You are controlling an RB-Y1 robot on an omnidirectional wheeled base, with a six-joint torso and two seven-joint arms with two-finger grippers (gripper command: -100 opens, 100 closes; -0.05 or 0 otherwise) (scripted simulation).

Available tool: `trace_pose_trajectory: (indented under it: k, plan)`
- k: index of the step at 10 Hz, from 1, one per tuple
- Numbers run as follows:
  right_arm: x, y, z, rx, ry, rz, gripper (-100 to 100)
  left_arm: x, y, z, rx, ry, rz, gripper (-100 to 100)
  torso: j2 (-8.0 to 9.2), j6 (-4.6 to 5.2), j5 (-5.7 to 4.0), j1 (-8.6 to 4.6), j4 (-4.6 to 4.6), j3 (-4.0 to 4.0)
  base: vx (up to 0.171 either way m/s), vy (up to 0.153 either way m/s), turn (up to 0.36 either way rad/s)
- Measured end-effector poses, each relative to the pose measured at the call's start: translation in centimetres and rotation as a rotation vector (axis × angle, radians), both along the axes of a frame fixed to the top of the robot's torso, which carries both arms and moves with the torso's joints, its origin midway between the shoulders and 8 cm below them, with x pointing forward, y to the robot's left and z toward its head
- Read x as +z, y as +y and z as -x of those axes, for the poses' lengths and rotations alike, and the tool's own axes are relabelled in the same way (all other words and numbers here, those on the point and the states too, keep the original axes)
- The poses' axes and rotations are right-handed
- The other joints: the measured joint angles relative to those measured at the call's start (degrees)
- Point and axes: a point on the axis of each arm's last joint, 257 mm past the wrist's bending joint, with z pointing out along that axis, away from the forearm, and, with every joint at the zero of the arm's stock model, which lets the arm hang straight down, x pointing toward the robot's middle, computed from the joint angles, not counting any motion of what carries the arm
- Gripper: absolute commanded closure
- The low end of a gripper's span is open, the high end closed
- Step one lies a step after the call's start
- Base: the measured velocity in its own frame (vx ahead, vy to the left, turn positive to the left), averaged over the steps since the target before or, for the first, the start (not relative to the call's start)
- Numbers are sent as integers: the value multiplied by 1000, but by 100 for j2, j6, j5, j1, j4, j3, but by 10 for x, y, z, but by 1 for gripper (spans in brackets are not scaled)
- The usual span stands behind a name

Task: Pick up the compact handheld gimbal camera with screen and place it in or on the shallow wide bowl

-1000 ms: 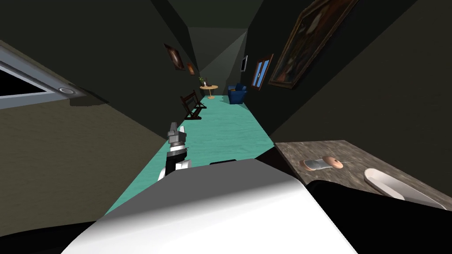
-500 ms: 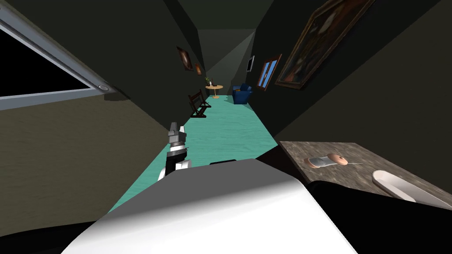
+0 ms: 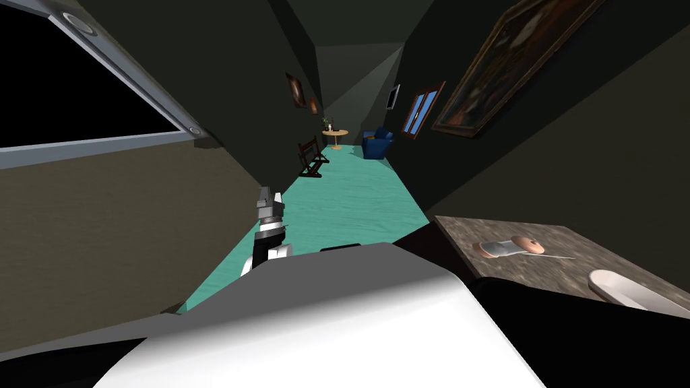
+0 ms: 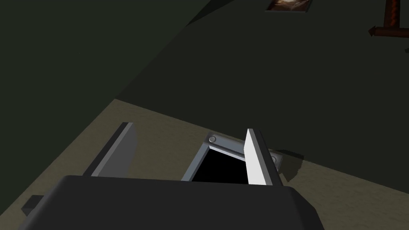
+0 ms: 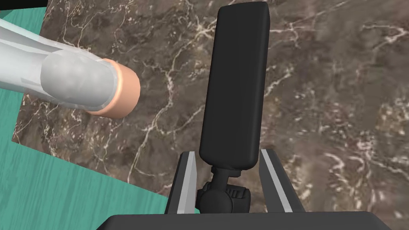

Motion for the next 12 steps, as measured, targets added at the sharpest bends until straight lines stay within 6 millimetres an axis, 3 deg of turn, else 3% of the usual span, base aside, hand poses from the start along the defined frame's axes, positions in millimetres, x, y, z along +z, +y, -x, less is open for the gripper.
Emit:
trace_pose_trajectory:
  k: [7, 12]
  plan:
    - [20, -22, -14, 16, -16, 3, 100, 0, 0, 0, 0, 0, 0, 0, -22, 4, -12, -42, -4, -12, -37, -10, 57]
    - [31, -33, -18, 8, -22, -8, 100, 0, 0, 0, 0, 0, 0, 0, -32, 8, -16, -54, -7, -18, -17, -52, 28]
